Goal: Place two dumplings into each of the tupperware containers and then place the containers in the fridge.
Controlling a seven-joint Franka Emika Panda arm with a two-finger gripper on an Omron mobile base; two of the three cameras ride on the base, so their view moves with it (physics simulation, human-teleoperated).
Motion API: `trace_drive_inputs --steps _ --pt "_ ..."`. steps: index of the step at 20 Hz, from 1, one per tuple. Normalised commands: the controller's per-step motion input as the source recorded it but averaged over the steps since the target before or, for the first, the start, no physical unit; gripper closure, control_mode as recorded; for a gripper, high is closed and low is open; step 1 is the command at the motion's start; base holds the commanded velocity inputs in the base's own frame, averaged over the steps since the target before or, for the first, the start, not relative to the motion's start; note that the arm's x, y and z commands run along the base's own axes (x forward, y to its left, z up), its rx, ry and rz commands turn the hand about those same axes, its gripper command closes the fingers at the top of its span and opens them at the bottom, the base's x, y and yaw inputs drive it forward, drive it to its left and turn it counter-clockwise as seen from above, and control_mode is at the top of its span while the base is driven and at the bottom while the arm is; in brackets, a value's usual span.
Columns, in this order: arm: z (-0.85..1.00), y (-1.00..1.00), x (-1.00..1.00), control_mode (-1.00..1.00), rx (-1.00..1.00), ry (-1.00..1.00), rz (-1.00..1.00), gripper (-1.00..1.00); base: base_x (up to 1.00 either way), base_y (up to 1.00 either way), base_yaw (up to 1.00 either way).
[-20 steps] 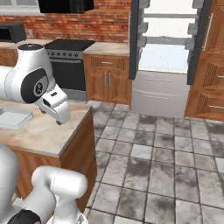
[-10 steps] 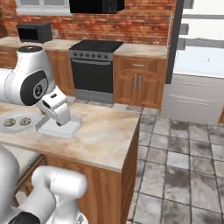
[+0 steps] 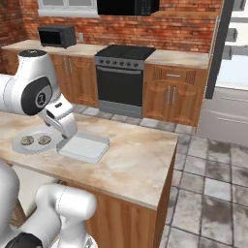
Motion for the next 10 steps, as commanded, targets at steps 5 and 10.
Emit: trace_drive_inputs --steps 5,10 --pt "0.0 0.0 0.0 1.0 0.0 0.0 0.0 -1.0 0.58 -0.04 0.31" --pt "0.0 0.0 0.0 1.0 0.0 0.0 0.0 -1.0 0.38 0.0 0.16"
